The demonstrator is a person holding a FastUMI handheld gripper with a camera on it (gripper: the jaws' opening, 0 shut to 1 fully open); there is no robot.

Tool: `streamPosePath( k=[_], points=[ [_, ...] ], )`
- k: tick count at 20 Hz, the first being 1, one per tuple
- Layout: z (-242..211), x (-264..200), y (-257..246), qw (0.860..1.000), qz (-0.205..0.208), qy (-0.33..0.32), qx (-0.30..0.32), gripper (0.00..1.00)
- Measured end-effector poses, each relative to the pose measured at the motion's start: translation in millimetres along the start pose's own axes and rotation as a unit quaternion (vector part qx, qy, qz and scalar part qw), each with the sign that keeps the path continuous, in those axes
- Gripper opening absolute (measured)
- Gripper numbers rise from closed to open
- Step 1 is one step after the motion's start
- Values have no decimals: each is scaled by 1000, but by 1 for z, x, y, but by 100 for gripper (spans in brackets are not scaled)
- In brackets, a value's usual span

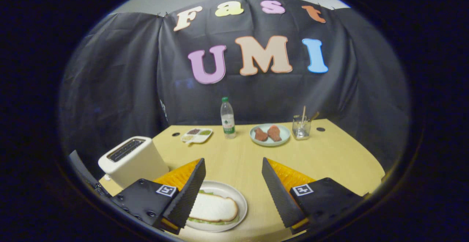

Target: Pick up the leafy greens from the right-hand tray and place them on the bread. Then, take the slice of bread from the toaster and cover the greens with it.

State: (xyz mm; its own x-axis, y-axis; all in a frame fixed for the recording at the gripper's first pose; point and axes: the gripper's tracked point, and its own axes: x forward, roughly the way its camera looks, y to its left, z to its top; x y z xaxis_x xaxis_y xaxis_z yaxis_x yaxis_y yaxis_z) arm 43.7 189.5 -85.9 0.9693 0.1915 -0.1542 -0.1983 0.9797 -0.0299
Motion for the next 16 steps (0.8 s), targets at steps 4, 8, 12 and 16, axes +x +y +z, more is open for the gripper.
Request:
streamPosePath(
  k=[4, 8, 12, 16],
  points=[
    [73, -10, -12, 996, -6, -93, 7, 98],
    [124, -29, -26, 988, -19, -151, 4, 97],
    [135, -46, -38, 983, -41, -178, -5, 97],
    [135, -61, -39, 981, -53, -185, 13, 97]
  ],
)
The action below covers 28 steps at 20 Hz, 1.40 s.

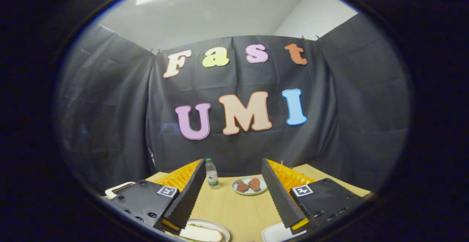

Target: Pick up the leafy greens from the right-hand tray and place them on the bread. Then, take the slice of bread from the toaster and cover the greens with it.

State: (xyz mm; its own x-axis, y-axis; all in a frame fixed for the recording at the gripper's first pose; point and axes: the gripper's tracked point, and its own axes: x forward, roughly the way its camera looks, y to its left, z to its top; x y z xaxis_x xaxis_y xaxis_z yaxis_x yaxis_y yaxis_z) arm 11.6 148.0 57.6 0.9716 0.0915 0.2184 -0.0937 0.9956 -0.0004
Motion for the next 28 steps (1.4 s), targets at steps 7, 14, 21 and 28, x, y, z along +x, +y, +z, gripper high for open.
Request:
streamPosePath(
  k=[7, 14, 21, 28],
  points=[
    [-4, -8, 8, 1000, -6, 4, 3, 97],
    [-6, -9, 15, 1000, -7, 12, -8, 97],
    [-3, -14, 2, 999, -26, 16, -13, 97],
    [-5, -29, -11, 999, -39, 25, -22, 97]
  ],
)
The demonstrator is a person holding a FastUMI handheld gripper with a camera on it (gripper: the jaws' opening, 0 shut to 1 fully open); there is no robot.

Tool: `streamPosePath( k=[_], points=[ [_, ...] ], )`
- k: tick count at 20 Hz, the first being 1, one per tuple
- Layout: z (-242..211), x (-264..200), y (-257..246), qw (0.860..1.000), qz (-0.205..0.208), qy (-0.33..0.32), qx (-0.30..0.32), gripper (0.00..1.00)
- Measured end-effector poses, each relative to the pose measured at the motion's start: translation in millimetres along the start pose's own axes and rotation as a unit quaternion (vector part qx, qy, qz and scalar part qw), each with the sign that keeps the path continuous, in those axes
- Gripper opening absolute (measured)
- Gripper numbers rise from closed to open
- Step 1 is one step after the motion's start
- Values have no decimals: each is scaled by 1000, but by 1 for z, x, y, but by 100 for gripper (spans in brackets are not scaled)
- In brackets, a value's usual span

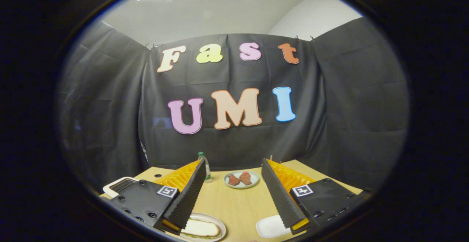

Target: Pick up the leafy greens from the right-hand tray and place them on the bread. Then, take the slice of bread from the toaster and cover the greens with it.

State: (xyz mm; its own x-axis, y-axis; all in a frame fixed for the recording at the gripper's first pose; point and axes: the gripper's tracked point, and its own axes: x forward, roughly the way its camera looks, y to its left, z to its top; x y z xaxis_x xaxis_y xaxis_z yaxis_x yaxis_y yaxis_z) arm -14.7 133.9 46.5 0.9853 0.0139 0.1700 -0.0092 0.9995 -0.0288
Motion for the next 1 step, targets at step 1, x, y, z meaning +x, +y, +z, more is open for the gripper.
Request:
streamPosePath(
  k=[1],
  points=[
    [-1, -3, -2, 1000, -1, 2, -2, 97]
  ],
)
